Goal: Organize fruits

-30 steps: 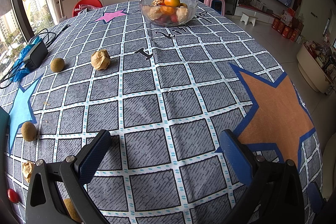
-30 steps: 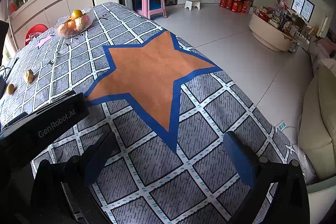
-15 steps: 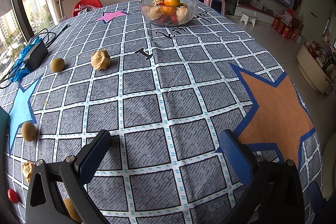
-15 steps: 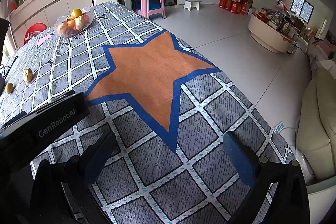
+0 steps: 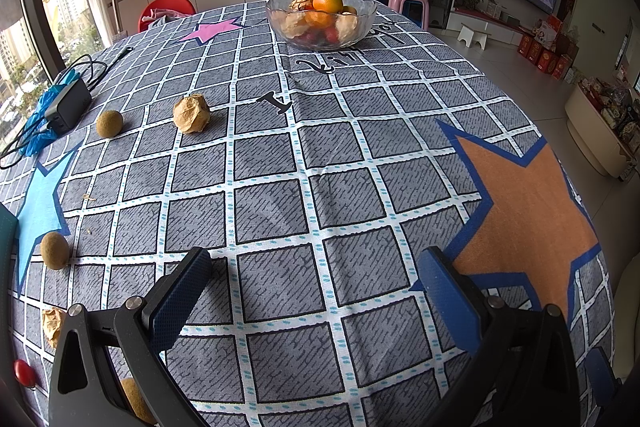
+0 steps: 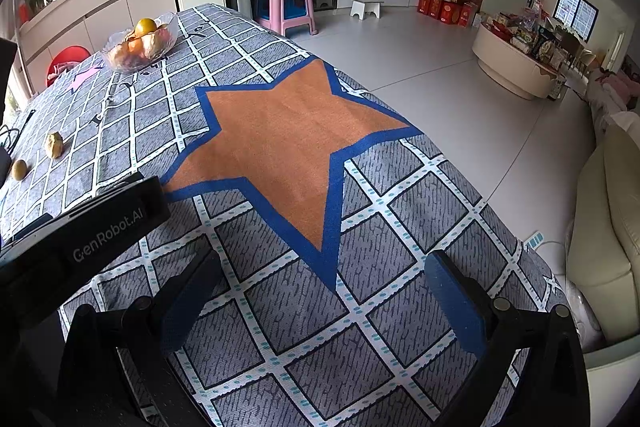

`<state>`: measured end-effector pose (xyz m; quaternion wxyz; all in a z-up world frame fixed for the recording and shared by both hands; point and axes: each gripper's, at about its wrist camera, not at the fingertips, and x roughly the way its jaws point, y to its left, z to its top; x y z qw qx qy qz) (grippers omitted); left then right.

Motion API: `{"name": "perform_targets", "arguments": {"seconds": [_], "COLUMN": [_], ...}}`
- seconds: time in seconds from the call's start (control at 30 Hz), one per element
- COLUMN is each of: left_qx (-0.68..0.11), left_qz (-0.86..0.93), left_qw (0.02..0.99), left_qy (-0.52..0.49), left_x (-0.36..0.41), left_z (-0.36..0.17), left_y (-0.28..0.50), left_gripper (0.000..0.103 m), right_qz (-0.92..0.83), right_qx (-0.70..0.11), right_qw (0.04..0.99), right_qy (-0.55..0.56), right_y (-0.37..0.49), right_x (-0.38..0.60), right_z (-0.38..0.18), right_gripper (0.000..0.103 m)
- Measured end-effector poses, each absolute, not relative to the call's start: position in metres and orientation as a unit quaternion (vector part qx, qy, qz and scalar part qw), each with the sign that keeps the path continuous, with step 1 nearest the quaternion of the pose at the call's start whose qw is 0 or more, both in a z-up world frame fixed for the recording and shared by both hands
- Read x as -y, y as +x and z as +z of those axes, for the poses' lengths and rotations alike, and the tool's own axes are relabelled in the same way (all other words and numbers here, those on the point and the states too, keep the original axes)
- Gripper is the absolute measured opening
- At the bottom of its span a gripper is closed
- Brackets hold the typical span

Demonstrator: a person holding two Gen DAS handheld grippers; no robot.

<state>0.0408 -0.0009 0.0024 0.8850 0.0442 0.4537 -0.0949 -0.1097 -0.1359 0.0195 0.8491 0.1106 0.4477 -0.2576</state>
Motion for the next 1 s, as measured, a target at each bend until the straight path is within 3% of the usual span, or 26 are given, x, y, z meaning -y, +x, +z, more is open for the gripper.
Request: {"name": "perform_targets", "arguments": {"seconds": [1.0], "left_qx": [-0.454], "left_qz": [-0.095], "left_qw": [0.885], "left_qy": [0.044], "left_x": [0.001], "left_z": [0.0019], "left_y": [0.0408], "left_gripper": [0.103], "right_qz": [-0.265], "right_qx": [-0.448], "right_qw": [0.848], "right_qy": [0.101], "right_y": [-0.109], "right_x": [0.1336], "right_z": [0.0196], "right_gripper": [0.102]}}
